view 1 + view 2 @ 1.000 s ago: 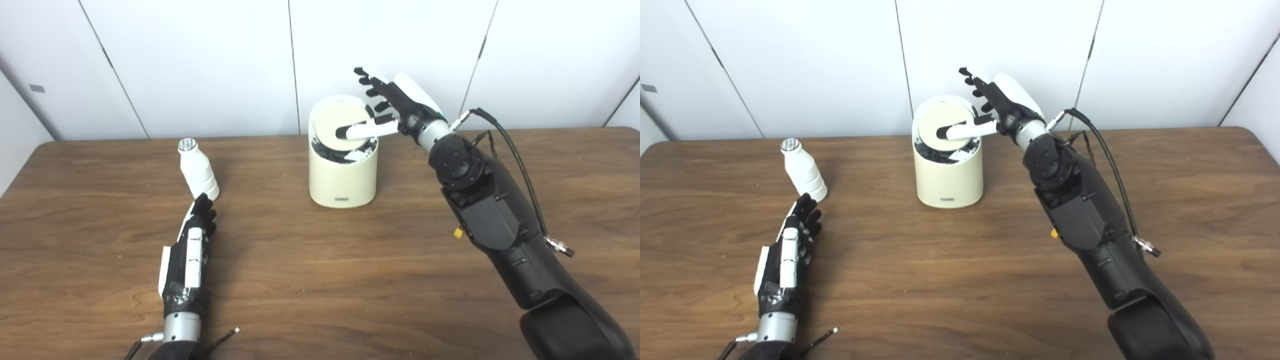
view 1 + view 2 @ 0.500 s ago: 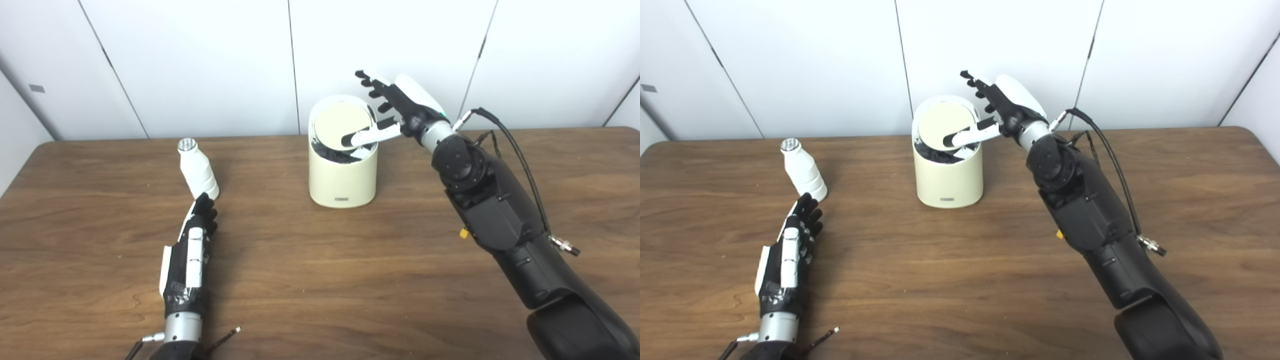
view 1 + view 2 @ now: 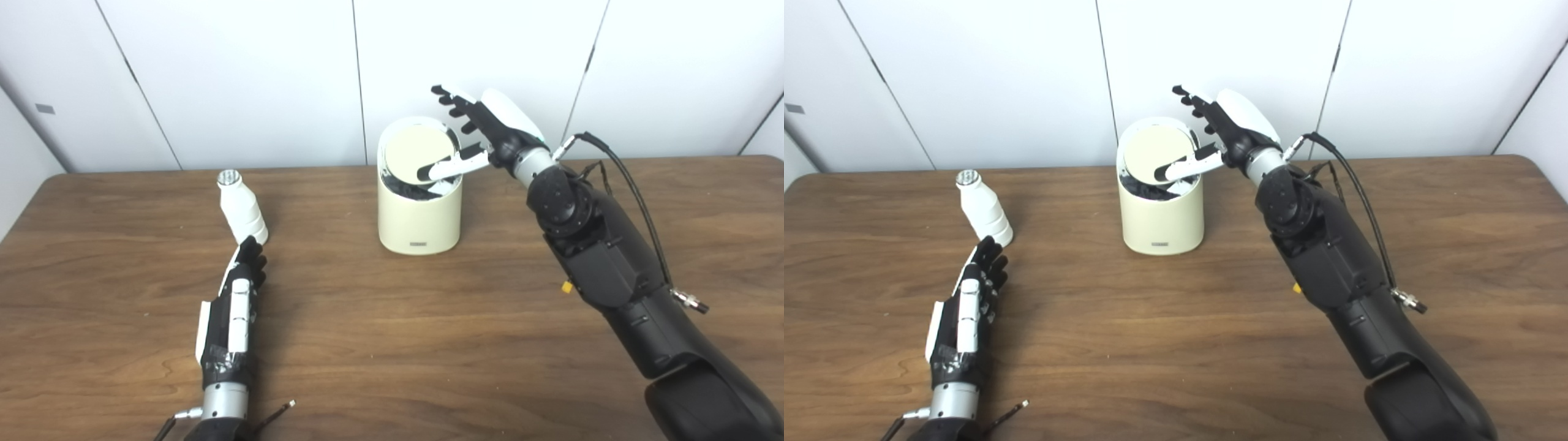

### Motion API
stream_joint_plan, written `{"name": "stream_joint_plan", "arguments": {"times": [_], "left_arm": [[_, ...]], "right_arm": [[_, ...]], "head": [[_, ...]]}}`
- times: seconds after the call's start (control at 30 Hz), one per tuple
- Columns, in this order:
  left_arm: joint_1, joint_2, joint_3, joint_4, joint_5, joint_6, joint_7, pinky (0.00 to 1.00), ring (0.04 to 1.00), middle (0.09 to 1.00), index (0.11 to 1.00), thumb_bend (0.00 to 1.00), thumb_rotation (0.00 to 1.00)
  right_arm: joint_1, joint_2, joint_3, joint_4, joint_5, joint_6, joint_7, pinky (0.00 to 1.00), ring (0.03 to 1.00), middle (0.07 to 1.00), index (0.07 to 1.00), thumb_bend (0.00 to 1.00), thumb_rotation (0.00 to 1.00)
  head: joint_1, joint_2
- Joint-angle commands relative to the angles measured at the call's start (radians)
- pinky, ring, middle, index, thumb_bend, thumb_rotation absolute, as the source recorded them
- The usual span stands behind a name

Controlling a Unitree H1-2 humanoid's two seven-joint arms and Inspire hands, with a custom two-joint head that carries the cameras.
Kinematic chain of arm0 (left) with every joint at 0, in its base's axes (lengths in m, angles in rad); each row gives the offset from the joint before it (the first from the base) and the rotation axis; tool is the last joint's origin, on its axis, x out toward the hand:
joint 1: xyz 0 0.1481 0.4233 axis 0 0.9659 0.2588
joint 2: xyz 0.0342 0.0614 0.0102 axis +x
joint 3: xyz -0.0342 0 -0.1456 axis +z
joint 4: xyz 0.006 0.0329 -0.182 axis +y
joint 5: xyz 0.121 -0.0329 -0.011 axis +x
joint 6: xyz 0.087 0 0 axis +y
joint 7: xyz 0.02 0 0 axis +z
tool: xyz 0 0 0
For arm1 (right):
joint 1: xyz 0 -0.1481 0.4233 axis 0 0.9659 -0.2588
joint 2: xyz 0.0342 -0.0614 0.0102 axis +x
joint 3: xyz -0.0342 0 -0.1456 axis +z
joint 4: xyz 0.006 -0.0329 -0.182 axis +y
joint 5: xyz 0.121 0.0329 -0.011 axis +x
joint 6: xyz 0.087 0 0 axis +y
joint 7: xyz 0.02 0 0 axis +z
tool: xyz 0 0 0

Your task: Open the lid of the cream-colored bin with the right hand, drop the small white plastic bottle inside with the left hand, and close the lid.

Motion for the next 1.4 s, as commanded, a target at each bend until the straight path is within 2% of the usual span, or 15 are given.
{"name": "stream_joint_plan", "arguments": {"times": [0.0,0.2,0.4,0.63,0.9,1.2,1.37], "left_arm": [[0.010,-0.036,-0.023,0.034,-0.017,-0.006,0.000,0.98,0.950,0.952,0.958,0.47,0.87],[0.010,-0.036,-0.021,0.035,-0.014,-0.008,0.002,0.96,0.948,0.948,0.955,0.47,0.88],[0.011,-0.040,-0.023,0.024,-0.014,0.006,0.005,0.97,0.955,0.955,0.960,0.46,0.88],[0.007,-0.043,-0.023,0.031,-0.013,0.002,0.005,0.97,0.953,0.953,0.955,0.47,0.87],[0.007,-0.048,-0.027,0.032,-0.006,0.001,0.008,0.98,0.955,0.955,0.959,0.47,0.87],[0.008,-0.050,-0.033,0.028,-0.005,-0.005,0.013,0.96,0.951,0.955,0.958,0.47,0.88],[0.011,-0.050,-0.035,0.023,-0.004,-0.002,0.018,0.96,0.954,0.955,0.958,0.48,0.87]], "right_arm": [[-0.038,-0.012,0.009,-0.008,-0.040,-0.041,-0.026,0.79,0.859,0.890,0.909,0.82,0.26],[-0.034,-0.032,0.020,0.011,-0.083,-0.108,-0.057,0.89,0.879,0.888,0.901,0.86,0.14],[-0.027,-0.040,0.017,0.028,-0.092,-0.133,-0.059,0.92,0.894,0.899,0.905,0.88,0.12],[-0.022,-0.040,0.004,0.037,-0.082,-0.140,-0.065,0.87,0.879,0.889,0.899,0.86,0.16],[-0.023,-0.044,0.004,0.037,-0.081,-0.134,-0.050,0.85,0.873,0.883,0.900,0.86,0.18],[-0.022,-0.045,0.012,0.034,-0.092,-0.118,-0.031,0.88,0.878,0.887,0.905,0.87,0.11],[-0.022,-0.045,0.017,0.033,-0.098,-0.117,-0.032,0.87,0.876,0.886,0.905,0.88,0.11]], "head": [[-0.001,0.001],[-0.002,0.002],[-0.003,0.002],[-0.004,0.000],[0.005,0.004],[0.008,0.009],[0.007,0.012]]}}
